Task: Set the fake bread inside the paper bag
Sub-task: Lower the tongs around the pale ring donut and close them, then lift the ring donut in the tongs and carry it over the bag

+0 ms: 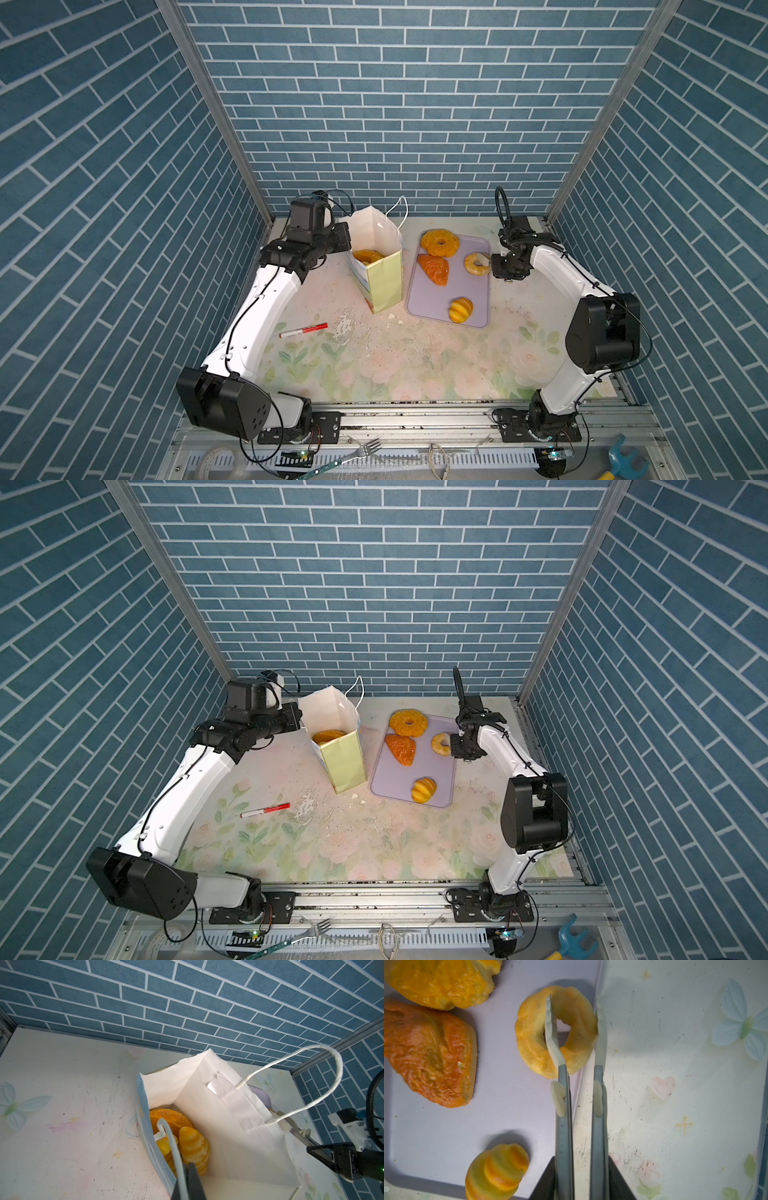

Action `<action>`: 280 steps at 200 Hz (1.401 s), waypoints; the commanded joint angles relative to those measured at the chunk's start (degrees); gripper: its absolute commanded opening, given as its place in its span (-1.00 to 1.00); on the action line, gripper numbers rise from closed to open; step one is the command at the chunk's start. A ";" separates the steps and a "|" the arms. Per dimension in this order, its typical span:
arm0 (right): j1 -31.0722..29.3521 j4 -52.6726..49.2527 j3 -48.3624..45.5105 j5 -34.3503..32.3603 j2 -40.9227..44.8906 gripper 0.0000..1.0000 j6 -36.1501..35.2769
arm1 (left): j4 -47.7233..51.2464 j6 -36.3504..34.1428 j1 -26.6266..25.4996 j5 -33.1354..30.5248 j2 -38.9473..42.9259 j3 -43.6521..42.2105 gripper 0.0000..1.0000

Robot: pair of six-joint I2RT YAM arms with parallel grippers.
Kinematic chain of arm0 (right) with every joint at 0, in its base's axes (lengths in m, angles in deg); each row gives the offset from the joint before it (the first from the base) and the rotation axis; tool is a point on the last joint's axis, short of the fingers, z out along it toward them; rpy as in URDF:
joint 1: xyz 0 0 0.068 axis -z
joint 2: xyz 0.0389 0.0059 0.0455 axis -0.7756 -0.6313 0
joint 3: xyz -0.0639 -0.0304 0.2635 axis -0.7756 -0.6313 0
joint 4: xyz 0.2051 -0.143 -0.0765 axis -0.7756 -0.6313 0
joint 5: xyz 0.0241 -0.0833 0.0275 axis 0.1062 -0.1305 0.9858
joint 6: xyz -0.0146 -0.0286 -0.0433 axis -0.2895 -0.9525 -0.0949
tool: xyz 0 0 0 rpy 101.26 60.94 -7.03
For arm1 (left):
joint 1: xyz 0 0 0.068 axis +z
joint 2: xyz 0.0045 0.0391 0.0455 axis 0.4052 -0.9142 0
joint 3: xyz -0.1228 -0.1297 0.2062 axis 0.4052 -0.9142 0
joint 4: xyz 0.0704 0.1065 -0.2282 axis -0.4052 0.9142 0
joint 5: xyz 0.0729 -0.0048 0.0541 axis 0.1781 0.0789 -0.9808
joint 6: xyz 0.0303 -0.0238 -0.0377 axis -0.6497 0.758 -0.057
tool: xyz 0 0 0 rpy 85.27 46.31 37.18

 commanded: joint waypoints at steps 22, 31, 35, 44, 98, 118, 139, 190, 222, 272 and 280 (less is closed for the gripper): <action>0.05 -1.30 -0.91 0.40 1.03 -0.18 1.34 | 0.48 -0.78 -0.30 0.08 0.27 0.50 -1.00; 0.20 -1.63 -1.24 0.25 1.35 -0.15 1.13 | 0.50 -0.74 -0.31 0.06 0.32 0.46 -1.00; 0.17 -1.78 -1.41 0.29 1.58 -0.15 1.04 | 0.52 -0.75 -0.30 0.12 0.32 0.41 -1.00; 0.15 -2.11 -1.89 0.19 1.94 -0.14 0.99 | 0.64 -0.78 -0.30 0.11 0.28 0.41 -1.00; 0.17 -3.13 -2.39 0.06 1.15 -0.18 0.50 | 0.20 -0.89 -0.30 0.45 -0.53 0.68 -1.00; 0.17 -2.98 -1.96 0.42 0.91 -0.24 0.47 | 0.29 -0.94 -0.30 0.56 -0.89 0.85 -1.00; 0.26 -3.10 -1.41 0.40 1.06 -0.33 0.17 | 0.28 -0.92 -0.30 0.40 -0.96 0.98 -1.00; 0.23 -3.77 -1.29 0.81 2.60 -0.48 -0.11 | 0.39 -0.90 -0.30 0.29 -0.78 1.11 -1.00; 0.21 -3.75 -1.30 1.82 4.31 -0.51 -0.18 | 0.45 -0.89 -0.30 0.21 -0.60 1.03 -1.00; 0.08 -3.50 -1.02 3.21 6.43 -0.55 -0.60 | 0.17 -0.73 -0.30 0.30 -0.29 0.87 -1.00; 0.13 -3.44 -0.72 3.48 6.80 -0.57 -0.60 | 0.19 -0.71 -0.31 0.22 -0.25 0.87 -1.00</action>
